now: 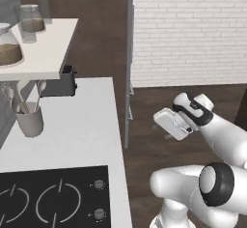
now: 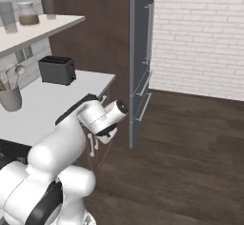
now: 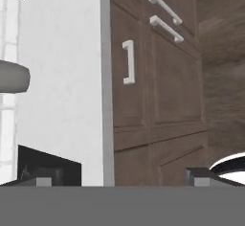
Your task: Take a straw from the drawer in front and place it inside the glass cup on the dining counter.
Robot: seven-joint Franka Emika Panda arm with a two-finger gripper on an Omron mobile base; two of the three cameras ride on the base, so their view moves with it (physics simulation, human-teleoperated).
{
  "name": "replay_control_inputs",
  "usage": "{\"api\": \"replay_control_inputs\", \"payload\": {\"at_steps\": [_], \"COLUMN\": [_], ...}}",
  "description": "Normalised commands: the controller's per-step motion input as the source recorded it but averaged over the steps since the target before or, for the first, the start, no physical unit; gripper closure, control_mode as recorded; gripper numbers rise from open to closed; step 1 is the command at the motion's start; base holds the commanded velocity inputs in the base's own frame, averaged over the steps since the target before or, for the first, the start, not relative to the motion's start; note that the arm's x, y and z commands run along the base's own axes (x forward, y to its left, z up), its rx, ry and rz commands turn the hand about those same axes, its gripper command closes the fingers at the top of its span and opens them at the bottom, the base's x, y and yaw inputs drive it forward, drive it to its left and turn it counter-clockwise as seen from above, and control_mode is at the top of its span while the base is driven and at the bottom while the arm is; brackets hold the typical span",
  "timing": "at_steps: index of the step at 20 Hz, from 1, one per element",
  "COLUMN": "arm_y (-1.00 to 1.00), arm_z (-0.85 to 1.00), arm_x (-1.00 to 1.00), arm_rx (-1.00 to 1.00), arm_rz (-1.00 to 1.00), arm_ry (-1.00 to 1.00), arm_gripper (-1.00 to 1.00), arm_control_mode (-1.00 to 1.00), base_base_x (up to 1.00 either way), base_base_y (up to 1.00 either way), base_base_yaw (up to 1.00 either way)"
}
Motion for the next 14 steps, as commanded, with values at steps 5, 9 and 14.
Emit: {"api": "replay_control_inputs", "payload": {"at_steps": [5,9,14], "arm_y": [0.27,0.49,0.36], "arm_z": [-0.56,-0.33,-0.25], "arm_x": [0.28,0.03,0.03], "arm_rx": [0.19,0.15,0.17], "arm_rz": [0.0,0.0,0.0], "arm_ry": [0.04,0.0,0.0], "arm_gripper": [-1.0,-1.0,-1.0], "arm_control_mode": [-1.0,-1.0,-1.0], "base_base_x": [0.0,0.0,0.0], "base_base_y": [0.0,0.0,0.0], "base_base_yaw": [0.0,0.0,0.0]}}
